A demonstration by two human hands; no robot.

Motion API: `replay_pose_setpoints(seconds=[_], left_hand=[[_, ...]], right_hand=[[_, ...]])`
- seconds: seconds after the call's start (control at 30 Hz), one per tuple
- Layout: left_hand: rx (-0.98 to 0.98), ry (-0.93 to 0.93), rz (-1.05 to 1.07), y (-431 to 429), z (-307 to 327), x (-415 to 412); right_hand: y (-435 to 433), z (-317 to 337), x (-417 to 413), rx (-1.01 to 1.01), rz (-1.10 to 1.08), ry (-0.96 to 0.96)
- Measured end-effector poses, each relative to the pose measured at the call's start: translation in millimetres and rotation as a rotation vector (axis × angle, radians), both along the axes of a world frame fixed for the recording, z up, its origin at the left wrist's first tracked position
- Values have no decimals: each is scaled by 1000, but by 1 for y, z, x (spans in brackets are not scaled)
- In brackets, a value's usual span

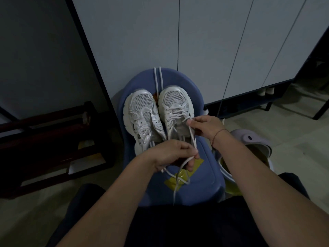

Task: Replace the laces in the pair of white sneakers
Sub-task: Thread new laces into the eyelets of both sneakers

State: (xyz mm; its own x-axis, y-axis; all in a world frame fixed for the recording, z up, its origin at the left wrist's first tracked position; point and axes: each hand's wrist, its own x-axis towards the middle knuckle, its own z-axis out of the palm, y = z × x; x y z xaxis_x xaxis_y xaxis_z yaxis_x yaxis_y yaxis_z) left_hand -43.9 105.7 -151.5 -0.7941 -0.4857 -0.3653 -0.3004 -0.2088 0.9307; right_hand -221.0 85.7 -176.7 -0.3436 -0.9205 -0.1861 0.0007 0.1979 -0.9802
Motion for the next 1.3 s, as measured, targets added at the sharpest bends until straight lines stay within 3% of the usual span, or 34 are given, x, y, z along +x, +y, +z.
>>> replay_pose_setpoints(seconds=[0.07,0.17,0.23,0.33,0.4,0.5,0.57,0.7,0.8,0.87,0.97,1.03,1.13,1.27,1.3], left_hand=[[44,70,111,-2,5,6],[42,121,258,-2,12,12],[-25,126,307,-5,17,16],[-91,121,338,-11,20,22],[-102,89,341,-16,21,28],[-111,71,389,-24,25,39],[-100,91,426,-27,30,47],[-71,98,472,-30,34,58],[-44,92,464,-31,34,63],[-16,109,513,-32,34,64],[98,267,689,-36,33,60],[174,369,756,-40,31,56],[147,372,743,-42,27,46],[8,297,735,-39,23,35],[-22,310,735,-39,23,34]], right_hand=[[3,3,4,-3,-8,90],[11,21,16,-194,-13,412],[19,39,24,-305,202,375],[31,53,35,-190,563,326],[33,54,34,-166,551,380],[28,53,27,-206,296,376],[19,49,21,-214,76,207],[-1,35,11,-101,-231,-412],[-7,30,9,-23,-324,-562],[-4,32,11,-40,-368,-440],[8,41,25,-81,-402,-83],[19,48,43,-96,-266,-34],[33,47,70,76,100,25],[35,28,83,219,292,441],[35,26,85,232,319,442]])
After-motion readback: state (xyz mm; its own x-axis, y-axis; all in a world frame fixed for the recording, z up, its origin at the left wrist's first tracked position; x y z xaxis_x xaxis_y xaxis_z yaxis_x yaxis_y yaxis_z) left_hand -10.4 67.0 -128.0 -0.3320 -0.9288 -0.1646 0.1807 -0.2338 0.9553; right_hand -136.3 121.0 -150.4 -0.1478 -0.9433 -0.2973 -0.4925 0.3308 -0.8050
